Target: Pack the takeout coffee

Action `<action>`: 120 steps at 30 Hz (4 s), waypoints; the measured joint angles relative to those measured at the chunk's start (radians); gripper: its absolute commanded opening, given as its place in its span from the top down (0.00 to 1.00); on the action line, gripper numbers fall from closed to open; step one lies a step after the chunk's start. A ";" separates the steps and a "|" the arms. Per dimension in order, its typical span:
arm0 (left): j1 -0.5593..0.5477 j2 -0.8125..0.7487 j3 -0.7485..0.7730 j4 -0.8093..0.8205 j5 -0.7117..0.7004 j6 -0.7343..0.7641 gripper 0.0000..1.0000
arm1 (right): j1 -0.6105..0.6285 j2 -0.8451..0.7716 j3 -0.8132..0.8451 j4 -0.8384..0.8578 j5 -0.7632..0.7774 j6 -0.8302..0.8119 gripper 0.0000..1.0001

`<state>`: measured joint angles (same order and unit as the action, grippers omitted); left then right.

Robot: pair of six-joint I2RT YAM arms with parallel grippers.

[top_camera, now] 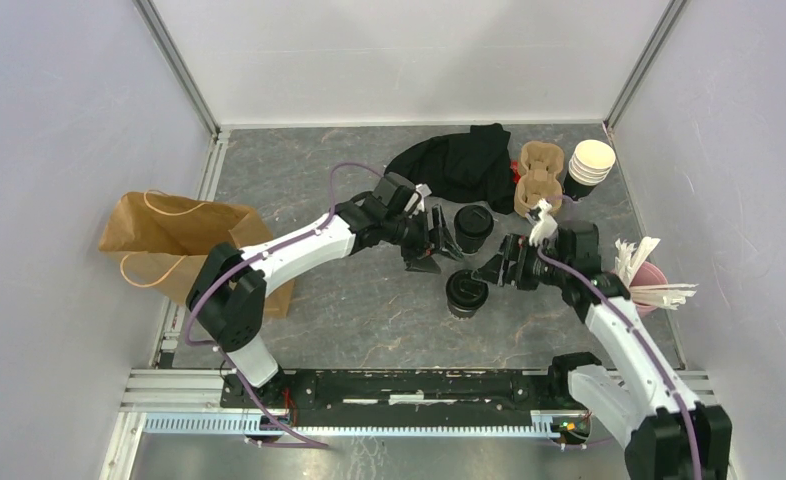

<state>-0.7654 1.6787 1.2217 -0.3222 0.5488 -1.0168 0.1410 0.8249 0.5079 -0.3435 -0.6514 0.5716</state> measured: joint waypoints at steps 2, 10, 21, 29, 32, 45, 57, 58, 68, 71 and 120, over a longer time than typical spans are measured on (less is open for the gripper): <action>0.000 0.000 0.035 -0.051 -0.025 0.051 0.24 | 0.001 0.074 0.081 -0.071 -0.012 -0.135 0.08; 0.002 0.000 0.118 -0.223 -0.103 0.243 0.21 | 0.019 0.282 0.263 -0.211 -0.143 -0.489 0.10; 0.003 -0.001 0.188 -0.372 -0.159 0.390 0.20 | 0.067 0.414 0.283 -0.254 -0.187 -0.592 0.16; 0.012 -0.001 0.192 -0.404 -0.167 0.422 0.20 | 0.073 0.415 0.279 -0.253 -0.182 -0.595 0.27; 0.013 -0.001 0.197 -0.405 -0.166 0.430 0.20 | 0.073 0.415 0.266 -0.239 -0.178 -0.591 0.33; 0.013 0.002 0.203 -0.406 -0.163 0.436 0.20 | 0.079 0.246 0.127 -0.080 -0.081 -0.410 0.45; 0.023 0.054 0.241 -0.381 -0.107 0.427 0.25 | 0.088 -0.051 -0.062 0.094 0.256 -0.027 0.47; 0.027 0.062 0.242 -0.371 -0.092 0.416 0.27 | 0.088 -0.074 -0.080 0.109 0.292 0.011 0.47; 0.051 0.117 0.115 -0.087 0.070 0.136 0.34 | 0.093 -0.089 -0.126 0.209 0.428 0.208 0.48; 0.050 0.132 0.070 -0.021 0.091 0.068 0.34 | 0.095 -0.108 -0.134 0.208 0.448 0.217 0.48; -0.051 0.084 -0.131 0.253 0.080 -0.250 0.43 | 0.126 -0.217 -0.190 0.201 0.461 0.236 0.48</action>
<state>-0.8169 1.7626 1.0904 -0.0692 0.6285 -1.2667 0.2668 0.6075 0.3176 -0.1429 -0.1902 0.8074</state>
